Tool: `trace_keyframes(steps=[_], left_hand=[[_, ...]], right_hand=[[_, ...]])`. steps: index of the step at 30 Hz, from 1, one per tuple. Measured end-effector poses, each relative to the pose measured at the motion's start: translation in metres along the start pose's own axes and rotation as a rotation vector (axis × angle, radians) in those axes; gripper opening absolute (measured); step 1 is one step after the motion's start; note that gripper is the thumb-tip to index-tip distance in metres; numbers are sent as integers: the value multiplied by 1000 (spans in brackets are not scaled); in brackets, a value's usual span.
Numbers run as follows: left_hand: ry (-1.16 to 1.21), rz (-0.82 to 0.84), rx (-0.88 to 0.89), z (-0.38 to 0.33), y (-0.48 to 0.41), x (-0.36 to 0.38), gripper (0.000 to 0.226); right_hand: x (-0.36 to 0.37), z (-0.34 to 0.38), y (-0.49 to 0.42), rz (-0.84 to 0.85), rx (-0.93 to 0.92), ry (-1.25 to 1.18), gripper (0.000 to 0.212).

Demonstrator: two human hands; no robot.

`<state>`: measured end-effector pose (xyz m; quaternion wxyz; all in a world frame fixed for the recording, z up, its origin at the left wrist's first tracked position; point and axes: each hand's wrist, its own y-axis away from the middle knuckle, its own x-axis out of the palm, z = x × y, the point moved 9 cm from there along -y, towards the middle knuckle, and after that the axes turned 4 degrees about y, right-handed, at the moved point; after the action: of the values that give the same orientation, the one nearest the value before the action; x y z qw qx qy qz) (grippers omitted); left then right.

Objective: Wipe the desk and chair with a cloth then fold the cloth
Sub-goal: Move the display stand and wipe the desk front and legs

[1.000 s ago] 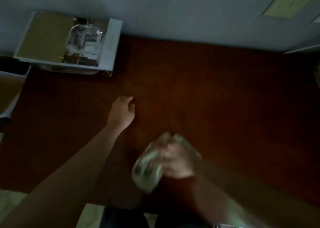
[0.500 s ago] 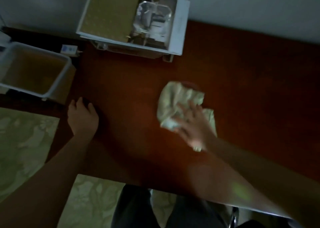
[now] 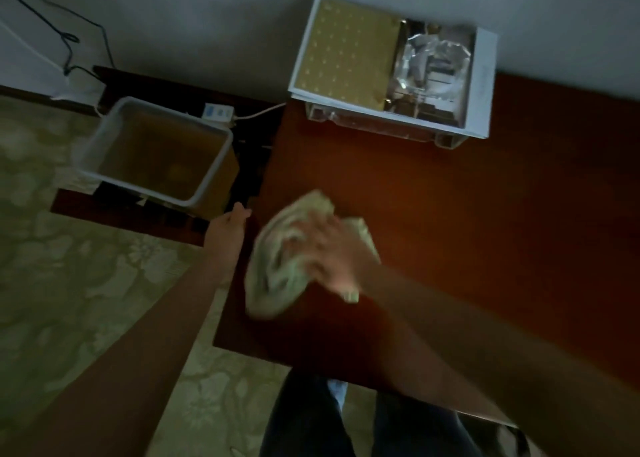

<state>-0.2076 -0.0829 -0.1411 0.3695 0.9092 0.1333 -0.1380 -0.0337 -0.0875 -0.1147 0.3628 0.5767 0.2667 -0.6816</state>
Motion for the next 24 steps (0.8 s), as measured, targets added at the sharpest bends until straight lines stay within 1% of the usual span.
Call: trace_keyframes(steps=[2,4,5,7,9,11,13,15,17,20,21,22,24], left_hand=[[21,21,-57,12,-4,-6,45],[75,40,-105,20,-9,-8,32],[94,57,-132,22,-9,-7,30],[86,42,-195,28,-11,-9,44],[45,60,-163,32,-9,-9,50],[11,79,-92,28,-3,-6,55],[-21,31,-45,24,0,-6,57],[-127,-39,-16,15,6,-3,55],[-199,-83,15,7,14,4,52],[-300,-70,72,7,21,18,55],[-356,-63,78,7,22,23,59],[-405,-67,79,6,22,26,62],[-484,-95,94,-1,24,29,65]], right_hand=[[-9,-45,-40,39,196,58,47],[-10,-77,-70,105,392,38,50],[-12,-85,-79,110,469,16,50],[-12,-85,-91,106,556,-12,50],[-3,-61,-90,130,526,-16,49],[6,-21,-76,163,379,19,49],[17,23,-47,184,218,29,50],[27,57,-14,159,114,16,49],[35,69,21,146,49,13,45],[39,50,75,185,-25,83,45],[38,36,95,213,-2,96,46],[36,19,114,235,65,114,47],[29,-26,153,275,324,122,51]])
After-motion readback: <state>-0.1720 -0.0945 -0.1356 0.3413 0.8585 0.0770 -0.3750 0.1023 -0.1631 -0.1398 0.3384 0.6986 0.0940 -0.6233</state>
